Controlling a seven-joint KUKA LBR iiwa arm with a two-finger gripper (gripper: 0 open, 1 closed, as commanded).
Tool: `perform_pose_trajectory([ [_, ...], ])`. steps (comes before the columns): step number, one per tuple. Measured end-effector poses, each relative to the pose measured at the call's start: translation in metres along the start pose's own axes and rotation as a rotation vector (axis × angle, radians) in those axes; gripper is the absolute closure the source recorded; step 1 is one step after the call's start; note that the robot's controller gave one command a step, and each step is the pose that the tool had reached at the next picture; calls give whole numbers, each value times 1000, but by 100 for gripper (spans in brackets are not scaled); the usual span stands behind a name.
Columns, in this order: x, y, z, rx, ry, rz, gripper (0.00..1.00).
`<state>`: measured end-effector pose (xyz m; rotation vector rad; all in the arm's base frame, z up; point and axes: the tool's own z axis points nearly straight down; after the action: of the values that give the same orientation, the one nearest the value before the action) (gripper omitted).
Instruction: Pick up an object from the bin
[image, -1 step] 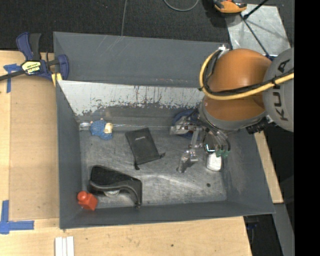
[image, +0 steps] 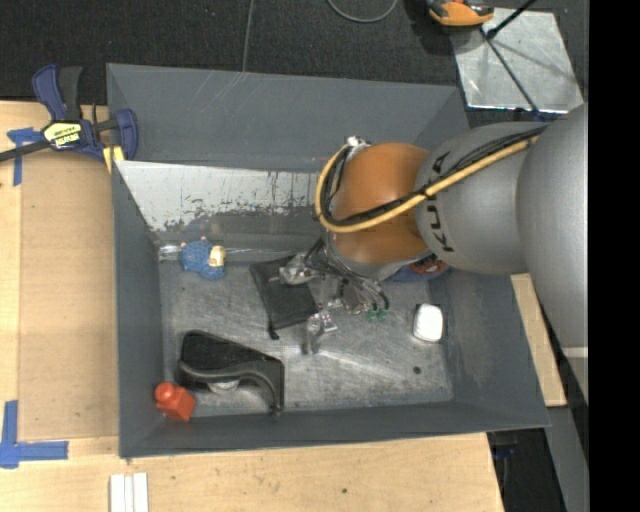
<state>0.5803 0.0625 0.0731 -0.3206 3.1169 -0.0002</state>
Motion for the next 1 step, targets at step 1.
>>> perform_pose_trajectory([
  [1, -17, -23, -28, 0, 1, -304, 0],
])
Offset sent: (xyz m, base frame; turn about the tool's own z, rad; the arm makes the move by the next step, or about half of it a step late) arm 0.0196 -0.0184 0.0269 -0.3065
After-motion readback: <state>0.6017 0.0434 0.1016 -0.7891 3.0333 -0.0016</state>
